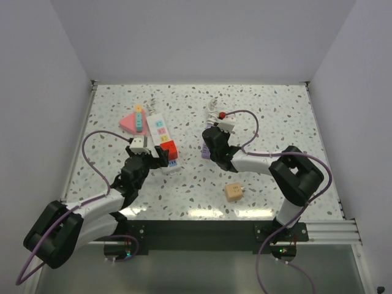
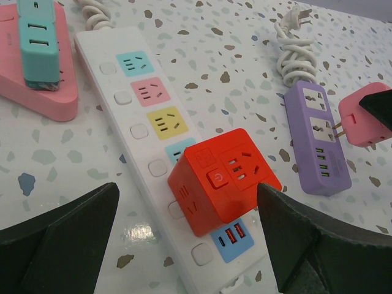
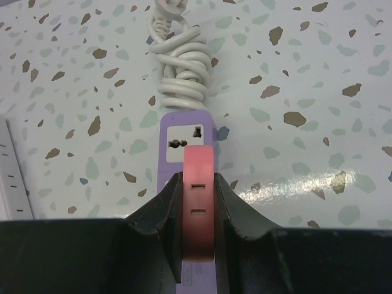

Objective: Insert the plug

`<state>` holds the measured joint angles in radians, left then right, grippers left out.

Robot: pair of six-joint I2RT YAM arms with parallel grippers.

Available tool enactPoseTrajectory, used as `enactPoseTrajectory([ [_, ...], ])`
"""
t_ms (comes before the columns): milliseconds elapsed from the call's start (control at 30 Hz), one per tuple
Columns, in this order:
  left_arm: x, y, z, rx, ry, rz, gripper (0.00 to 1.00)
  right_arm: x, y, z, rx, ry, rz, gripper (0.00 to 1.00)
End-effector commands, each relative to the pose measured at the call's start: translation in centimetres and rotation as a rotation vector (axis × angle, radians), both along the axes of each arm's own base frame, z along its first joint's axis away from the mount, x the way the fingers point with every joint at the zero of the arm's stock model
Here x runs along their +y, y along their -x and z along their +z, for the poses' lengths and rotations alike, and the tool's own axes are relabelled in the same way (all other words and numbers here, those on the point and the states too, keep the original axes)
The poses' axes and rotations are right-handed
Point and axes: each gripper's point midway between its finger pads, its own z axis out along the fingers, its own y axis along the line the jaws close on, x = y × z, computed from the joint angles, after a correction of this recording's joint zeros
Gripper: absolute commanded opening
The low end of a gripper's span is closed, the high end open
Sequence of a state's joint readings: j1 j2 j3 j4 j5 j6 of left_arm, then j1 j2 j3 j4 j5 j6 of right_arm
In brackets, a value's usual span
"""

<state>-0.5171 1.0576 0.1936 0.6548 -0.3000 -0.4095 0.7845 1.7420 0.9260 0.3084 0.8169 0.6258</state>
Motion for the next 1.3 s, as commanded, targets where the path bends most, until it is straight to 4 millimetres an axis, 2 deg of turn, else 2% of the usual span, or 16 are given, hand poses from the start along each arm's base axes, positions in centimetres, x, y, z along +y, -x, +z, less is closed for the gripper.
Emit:
enactPoseTrajectory([
  [0, -0.2, -0.7, 1.6, -0.043, 0.034, 0.007, 1.00, 0.5, -1.0, 1.6, -0.051, -0.033, -0.017, 0.00],
  [300, -0.1, -0.7, 1.5, -0.040, 0.033, 0.009, 1.00, 1.2, -1.3, 0.5, -0.030, -0.024, 0.012, 0.00],
  [600, -0.2, -0.7, 1.4, -0.039, 0.031, 0.007, 1.00, 1.5, -1.5, 0.3, -0.024, -0.018, 0.021, 0.00],
  [867, -0.1, -0.6, 1.4, -0.039, 0.032, 0.010, 1.00, 1.3, -1.5, -2.0, 0.022, 0.047, 0.027, 0.00],
  [1267, -0.1, -0.7, 1.4, -0.038, 0.029, 0.010, 1.00, 1.1, -1.1, -4.2, 0.109, 0.168, 0.057, 0.00],
])
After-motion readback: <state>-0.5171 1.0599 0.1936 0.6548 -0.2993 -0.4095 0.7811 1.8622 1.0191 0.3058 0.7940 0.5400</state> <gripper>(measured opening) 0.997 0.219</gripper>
